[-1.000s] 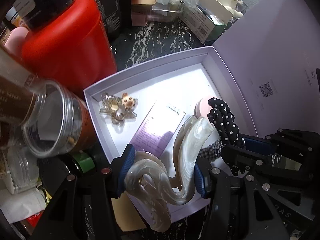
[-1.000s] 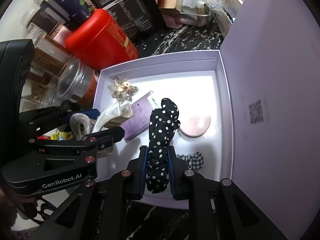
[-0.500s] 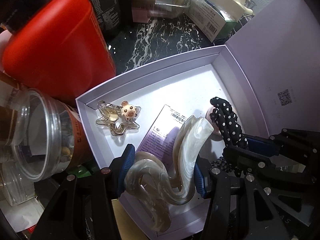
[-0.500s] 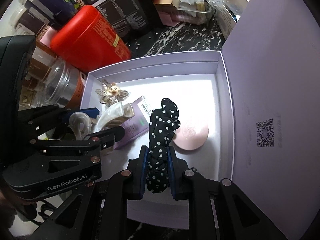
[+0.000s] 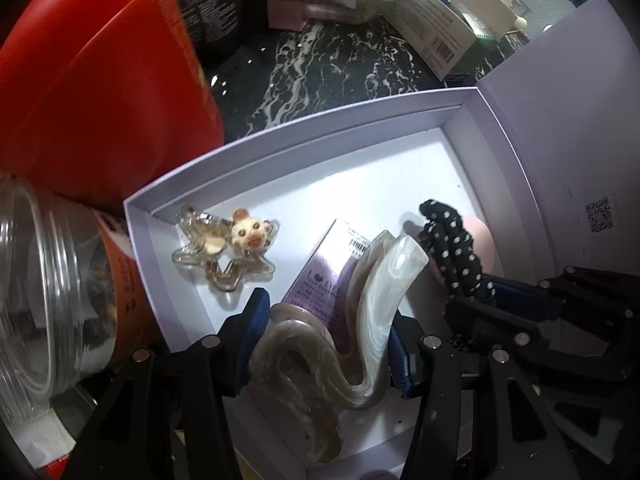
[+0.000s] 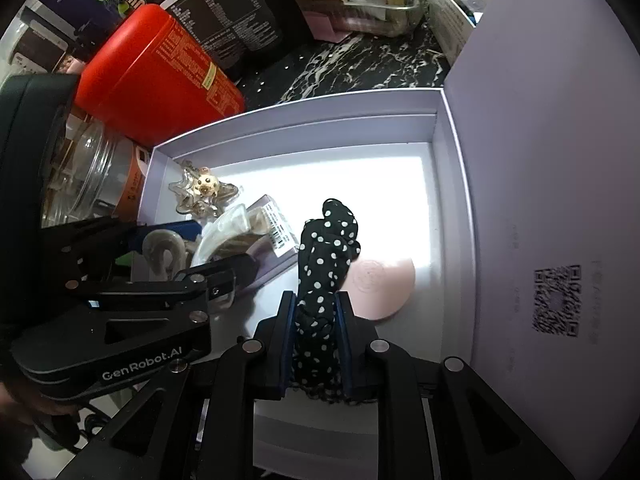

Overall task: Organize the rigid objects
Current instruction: 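Lower the polka-dot scrunchie and claw clip into the gift box with both grippers, then open both grippers to release the scrunchie and claw clip in the box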

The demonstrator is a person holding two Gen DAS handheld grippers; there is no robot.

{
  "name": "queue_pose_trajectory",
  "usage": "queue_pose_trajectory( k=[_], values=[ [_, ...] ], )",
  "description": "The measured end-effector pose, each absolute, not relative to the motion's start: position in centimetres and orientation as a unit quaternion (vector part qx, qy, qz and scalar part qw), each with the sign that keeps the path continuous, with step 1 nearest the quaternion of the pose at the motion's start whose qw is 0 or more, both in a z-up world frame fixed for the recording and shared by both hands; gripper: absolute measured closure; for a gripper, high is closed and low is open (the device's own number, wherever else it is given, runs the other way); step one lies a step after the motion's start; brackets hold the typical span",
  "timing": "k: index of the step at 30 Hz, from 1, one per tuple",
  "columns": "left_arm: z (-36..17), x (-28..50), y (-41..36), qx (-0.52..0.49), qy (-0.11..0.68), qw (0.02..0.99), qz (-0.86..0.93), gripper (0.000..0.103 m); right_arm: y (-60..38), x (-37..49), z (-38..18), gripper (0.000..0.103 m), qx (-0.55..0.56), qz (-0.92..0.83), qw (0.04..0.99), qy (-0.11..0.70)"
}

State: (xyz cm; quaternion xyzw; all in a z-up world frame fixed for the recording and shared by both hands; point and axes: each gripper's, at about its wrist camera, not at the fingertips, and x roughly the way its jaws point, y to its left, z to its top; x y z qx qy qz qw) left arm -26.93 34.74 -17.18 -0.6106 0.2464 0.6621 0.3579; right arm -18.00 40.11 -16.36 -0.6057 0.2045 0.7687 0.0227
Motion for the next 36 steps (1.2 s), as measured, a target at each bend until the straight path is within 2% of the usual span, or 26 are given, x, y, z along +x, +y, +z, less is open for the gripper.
queue_pose_trajectory(
  k=[8,22,27,33,34,36],
  values=[
    [-17.7,-28.0,34.9,-0.619,0.228,0.352,0.664,0.050,40.0,-18.5,-16.8,0.083,-0.606,0.768,0.021,0.205],
    [-17.5,-27.3,34.9,-0.606,0.240,0.353,0.672,0.050,40.0,-18.9,-16.9,0.082,-0.604,0.770,0.022,0.202],
    [-17.4,-26.9,34.6,-0.609,0.239,0.347,0.672,0.049,39.7,-18.9,-16.7,0.070,-0.609,0.769,0.028,0.190],
    [-16.6,-25.7,34.4,-0.601,0.253,0.350,0.673,0.049,39.6,-18.2,-16.3,0.064,-0.611,0.769,0.039,0.185],
    [-16.4,-25.5,34.4,-0.599,0.254,0.348,0.675,0.048,39.6,-18.1,-16.1,0.060,-0.610,0.770,0.041,0.184],
    [-15.8,-25.0,34.2,-0.595,0.254,0.346,0.680,0.035,39.5,-17.9,-15.6,0.058,-0.605,0.773,0.044,0.184]
  ],
)
